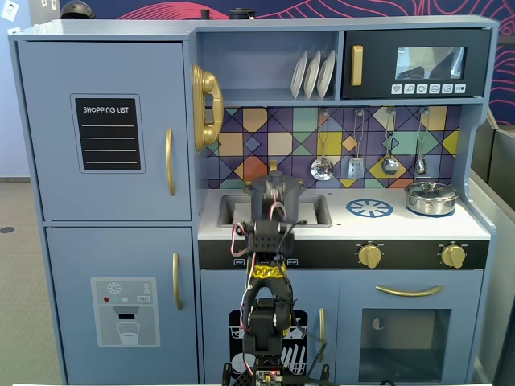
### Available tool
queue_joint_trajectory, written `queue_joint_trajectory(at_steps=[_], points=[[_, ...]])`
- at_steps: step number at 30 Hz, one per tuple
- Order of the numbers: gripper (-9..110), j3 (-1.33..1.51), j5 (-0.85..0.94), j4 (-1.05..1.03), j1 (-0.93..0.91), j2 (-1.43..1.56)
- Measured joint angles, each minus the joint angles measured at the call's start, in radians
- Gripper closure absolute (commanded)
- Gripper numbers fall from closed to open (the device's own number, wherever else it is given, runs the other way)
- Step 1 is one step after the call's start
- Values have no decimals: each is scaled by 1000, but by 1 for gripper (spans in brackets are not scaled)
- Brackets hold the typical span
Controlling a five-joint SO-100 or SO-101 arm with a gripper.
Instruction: Take off the lid from the gray recipient and place it on the counter
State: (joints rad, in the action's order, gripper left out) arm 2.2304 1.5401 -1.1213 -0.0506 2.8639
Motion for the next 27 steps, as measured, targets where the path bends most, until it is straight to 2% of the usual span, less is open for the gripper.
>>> queue_joint_trajectory(at_steps=[4, 9, 16, 20, 27], points=[[102, -129, 63, 147, 2, -61], [101, -161, 66, 351, 2, -118], [90, -166, 69, 577, 2, -241], [84, -179, 54, 643, 2, -308], [82, -230, 35, 735, -21, -428]])
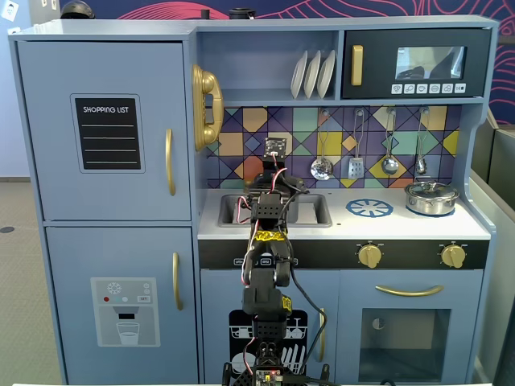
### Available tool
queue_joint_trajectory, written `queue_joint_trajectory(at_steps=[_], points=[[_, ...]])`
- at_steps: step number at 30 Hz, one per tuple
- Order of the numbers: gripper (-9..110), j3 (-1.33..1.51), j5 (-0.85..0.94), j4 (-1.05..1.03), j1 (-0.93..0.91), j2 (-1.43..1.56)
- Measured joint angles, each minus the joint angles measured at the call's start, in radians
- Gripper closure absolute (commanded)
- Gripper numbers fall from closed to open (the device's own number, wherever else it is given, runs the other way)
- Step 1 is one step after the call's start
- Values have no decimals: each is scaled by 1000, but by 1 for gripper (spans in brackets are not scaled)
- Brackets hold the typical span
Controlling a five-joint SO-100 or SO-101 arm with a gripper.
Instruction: Take off the lid from the gray recipient and place it on the counter
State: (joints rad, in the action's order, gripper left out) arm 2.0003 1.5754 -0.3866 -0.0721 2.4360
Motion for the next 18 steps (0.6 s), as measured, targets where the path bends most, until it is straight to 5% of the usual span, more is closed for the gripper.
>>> queue_joint_trajectory(at_steps=[18], points=[[86, -58, 14, 133, 5, -206]])
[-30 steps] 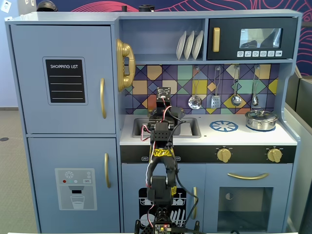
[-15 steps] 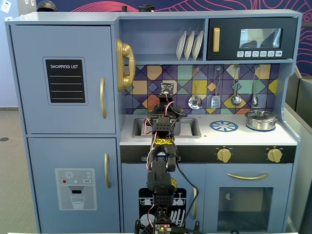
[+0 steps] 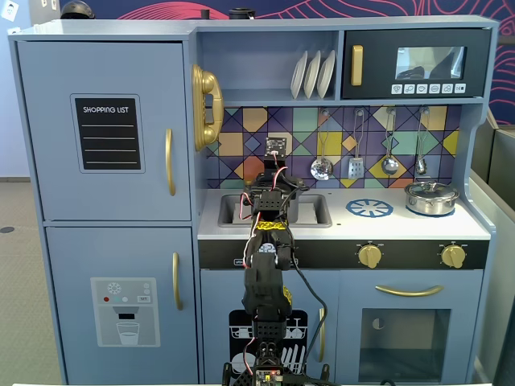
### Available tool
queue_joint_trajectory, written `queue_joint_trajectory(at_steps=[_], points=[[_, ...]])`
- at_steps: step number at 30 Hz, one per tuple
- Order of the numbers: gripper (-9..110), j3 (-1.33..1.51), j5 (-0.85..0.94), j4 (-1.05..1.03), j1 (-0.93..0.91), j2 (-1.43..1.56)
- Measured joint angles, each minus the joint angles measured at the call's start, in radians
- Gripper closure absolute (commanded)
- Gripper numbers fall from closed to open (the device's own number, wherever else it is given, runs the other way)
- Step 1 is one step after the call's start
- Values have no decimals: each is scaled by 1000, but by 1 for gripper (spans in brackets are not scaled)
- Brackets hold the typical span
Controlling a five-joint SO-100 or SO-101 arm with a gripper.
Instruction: Take off the lid from the gray recipient and place it on the counter
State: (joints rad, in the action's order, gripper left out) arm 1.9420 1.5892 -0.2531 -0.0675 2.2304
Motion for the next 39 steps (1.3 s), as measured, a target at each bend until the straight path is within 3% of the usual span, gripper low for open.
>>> queue_joint_trajectory(at_steps=[11, 18, 39], points=[[88, -71, 12, 60, 0, -147], [101, -72, 21, 78, 20, -166], [102, -143, 54, 118, 29, -167]])
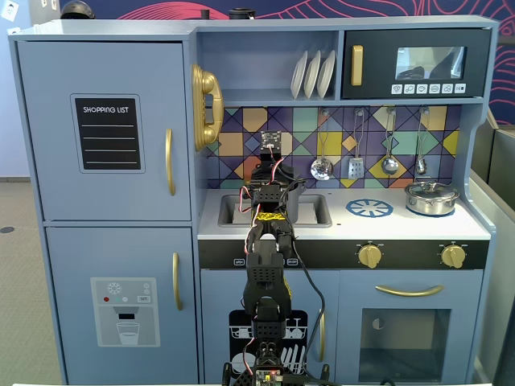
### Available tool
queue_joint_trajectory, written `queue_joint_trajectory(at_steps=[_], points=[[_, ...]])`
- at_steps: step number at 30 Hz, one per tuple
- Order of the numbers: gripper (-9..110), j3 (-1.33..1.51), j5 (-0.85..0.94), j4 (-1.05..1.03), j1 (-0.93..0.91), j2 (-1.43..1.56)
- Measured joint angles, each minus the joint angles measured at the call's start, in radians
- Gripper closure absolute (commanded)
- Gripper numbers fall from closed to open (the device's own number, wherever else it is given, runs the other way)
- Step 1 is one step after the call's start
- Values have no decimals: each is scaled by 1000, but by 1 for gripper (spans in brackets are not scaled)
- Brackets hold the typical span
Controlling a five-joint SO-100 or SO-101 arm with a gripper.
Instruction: Take off the lid from the gray recipient and place it on the counter
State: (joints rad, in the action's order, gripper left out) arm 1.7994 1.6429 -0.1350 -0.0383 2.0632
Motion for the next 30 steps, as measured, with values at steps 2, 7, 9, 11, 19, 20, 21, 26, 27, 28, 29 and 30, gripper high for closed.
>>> queue_joint_trajectory(at_steps=[2, 7, 9, 11, 19, 20, 21, 26, 27, 28, 29, 30], points=[[102, 0, 6, 0, 0, 3], [102, -11, 8, 0, -26, 26], [102, -20, 8, 0, -60, 41], [102, -25, -2, 0, -104, 57], [102, -28, -54, -29, -337, 80], [102, -25, -58, -29, -370, 80], [102, -12, -63, -29, -397, 81], [102, 86, -71, 14, -505, 83], [102, 107, -71, 28, -517, 83], [102, 123, -71, 43, -526, 83], [102, 137, -71, 58, -531, 77], [102, 150, -71, 77, -534, 69]])
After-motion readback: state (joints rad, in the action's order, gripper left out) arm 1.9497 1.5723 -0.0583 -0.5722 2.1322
